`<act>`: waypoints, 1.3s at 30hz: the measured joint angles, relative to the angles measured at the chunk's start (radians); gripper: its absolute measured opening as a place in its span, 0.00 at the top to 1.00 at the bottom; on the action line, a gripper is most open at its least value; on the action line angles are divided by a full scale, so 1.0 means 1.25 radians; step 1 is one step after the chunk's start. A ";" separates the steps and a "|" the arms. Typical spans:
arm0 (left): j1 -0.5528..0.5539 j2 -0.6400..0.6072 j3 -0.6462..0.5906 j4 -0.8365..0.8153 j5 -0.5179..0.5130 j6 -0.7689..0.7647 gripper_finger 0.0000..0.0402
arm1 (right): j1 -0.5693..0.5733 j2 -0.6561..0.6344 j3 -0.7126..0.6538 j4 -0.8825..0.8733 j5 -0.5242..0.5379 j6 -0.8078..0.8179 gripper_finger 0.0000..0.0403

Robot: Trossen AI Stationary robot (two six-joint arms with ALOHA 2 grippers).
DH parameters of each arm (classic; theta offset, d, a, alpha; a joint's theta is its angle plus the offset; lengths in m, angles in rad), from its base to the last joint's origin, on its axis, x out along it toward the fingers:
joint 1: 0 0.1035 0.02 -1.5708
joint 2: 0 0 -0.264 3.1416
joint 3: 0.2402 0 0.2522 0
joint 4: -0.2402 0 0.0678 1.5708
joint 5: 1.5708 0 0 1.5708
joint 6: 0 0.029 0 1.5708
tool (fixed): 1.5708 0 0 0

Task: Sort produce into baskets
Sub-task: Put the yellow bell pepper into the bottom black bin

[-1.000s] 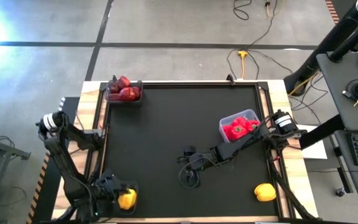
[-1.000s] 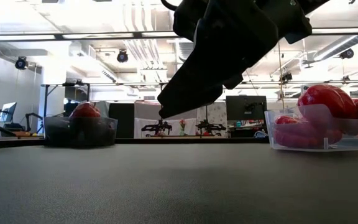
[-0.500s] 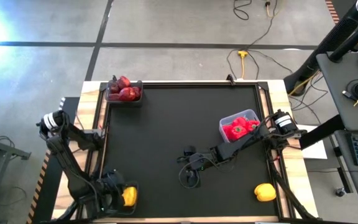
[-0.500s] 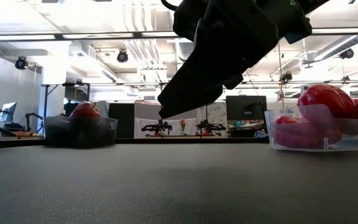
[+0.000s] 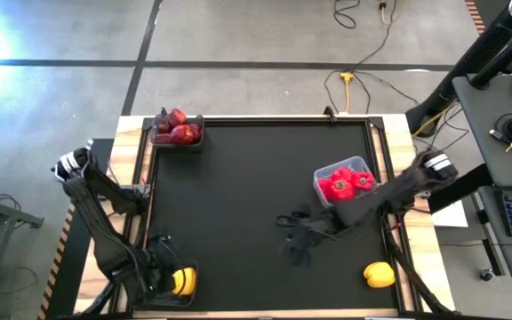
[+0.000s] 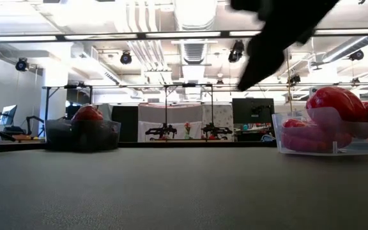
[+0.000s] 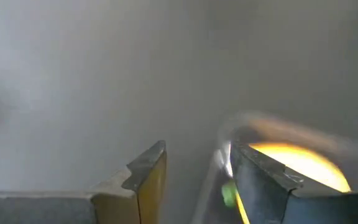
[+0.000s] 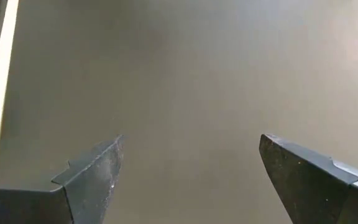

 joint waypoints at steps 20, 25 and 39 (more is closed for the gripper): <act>0.207 -0.020 0.093 0.031 0.110 0.305 0.72 | 0.355 -0.140 -0.001 -0.647 -0.301 0.722 0.09; 0.245 0.003 0.095 0.147 0.064 0.440 0.72 | 0.393 -0.126 -0.001 -0.649 -0.335 0.701 0.09; 0.264 0.061 0.089 0.341 -0.202 0.619 0.72 | 0.463 -0.128 -0.005 -0.649 -0.441 0.593 0.09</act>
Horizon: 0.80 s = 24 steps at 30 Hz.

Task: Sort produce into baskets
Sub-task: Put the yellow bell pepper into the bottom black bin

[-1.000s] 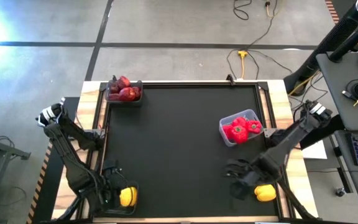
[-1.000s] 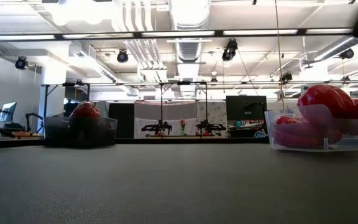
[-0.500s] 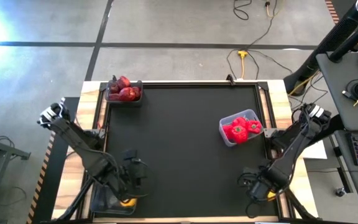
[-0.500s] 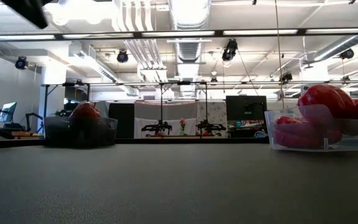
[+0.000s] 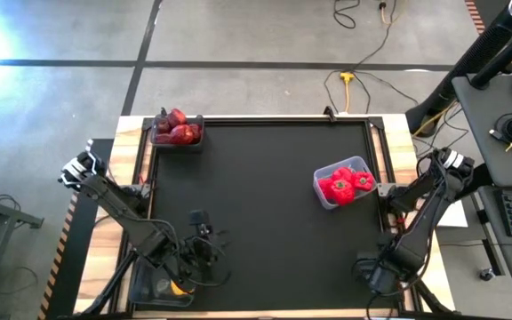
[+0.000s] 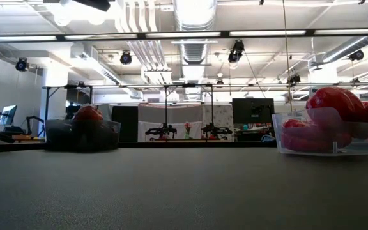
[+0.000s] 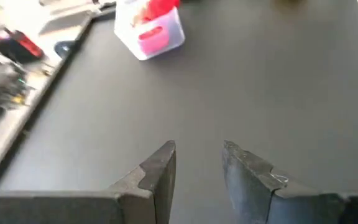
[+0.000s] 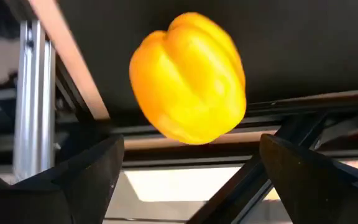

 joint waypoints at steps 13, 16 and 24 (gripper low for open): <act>0.027 0.059 -0.004 0.003 -0.255 0.010 0.72 | 0.022 0.036 -0.001 0.031 0.013 -0.202 0.09; 0.040 0.067 -0.001 0.004 -0.256 0.006 0.72 | 0.024 0.071 -0.002 0.031 0.039 -0.261 0.09; 0.072 0.068 0.007 0.003 -0.256 0.015 0.72 | 0.025 0.178 -0.002 0.061 0.036 -0.328 0.09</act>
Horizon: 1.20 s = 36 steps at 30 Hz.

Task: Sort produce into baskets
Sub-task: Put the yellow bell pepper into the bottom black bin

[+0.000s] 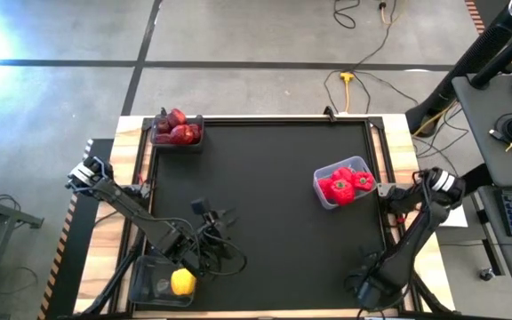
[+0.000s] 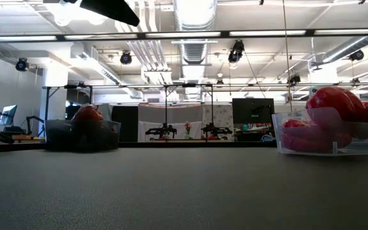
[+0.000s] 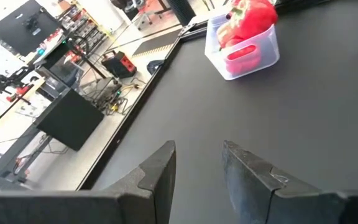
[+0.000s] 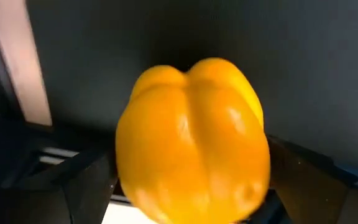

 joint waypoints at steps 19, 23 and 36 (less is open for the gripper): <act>0.004 -0.001 -0.001 -0.002 -0.001 0.076 0.72 | -0.108 0.015 0.151 0.004 0.164 -0.075 0.23; 0.004 -0.001 -0.001 -0.002 -0.001 0.077 0.72 | -0.183 0.027 0.227 0.013 0.268 -0.224 0.22; -0.065 -0.018 -0.001 -0.321 0.022 -0.220 0.73 | -0.429 0.295 0.510 0.096 0.287 -0.724 0.21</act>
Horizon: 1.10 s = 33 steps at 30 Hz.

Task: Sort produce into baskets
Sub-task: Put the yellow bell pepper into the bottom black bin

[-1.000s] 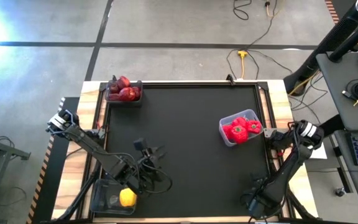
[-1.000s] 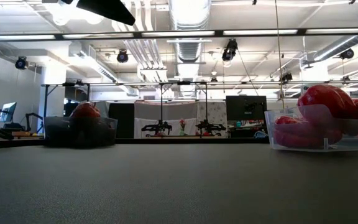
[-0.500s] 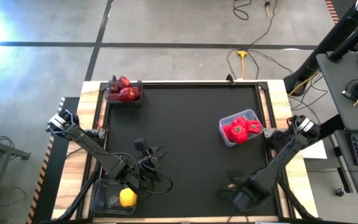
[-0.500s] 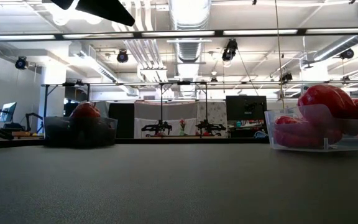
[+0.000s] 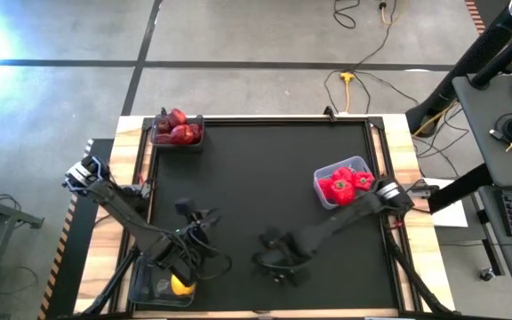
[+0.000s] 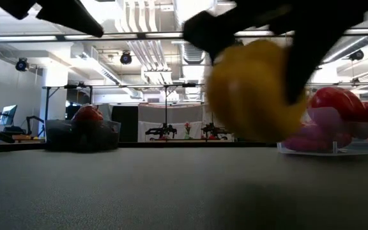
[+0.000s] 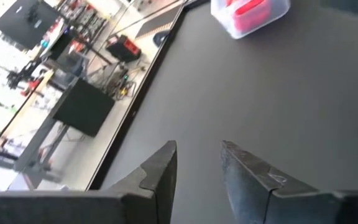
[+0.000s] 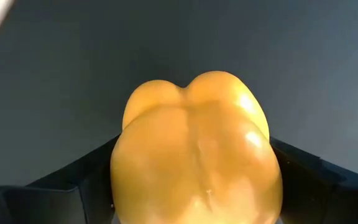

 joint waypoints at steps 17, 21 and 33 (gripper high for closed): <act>-0.009 0.000 -0.026 -0.084 0.053 -0.160 0.77 | -0.152 0.219 0.272 -0.067 0.024 0.067 0.12; -0.010 0.000 -0.026 -0.080 0.139 -0.213 0.74 | -0.154 0.233 0.272 -0.068 0.034 0.067 0.09; -0.055 0.045 -0.029 0.139 0.189 -0.207 0.57 | -0.129 0.076 0.278 -0.210 0.071 0.203 0.08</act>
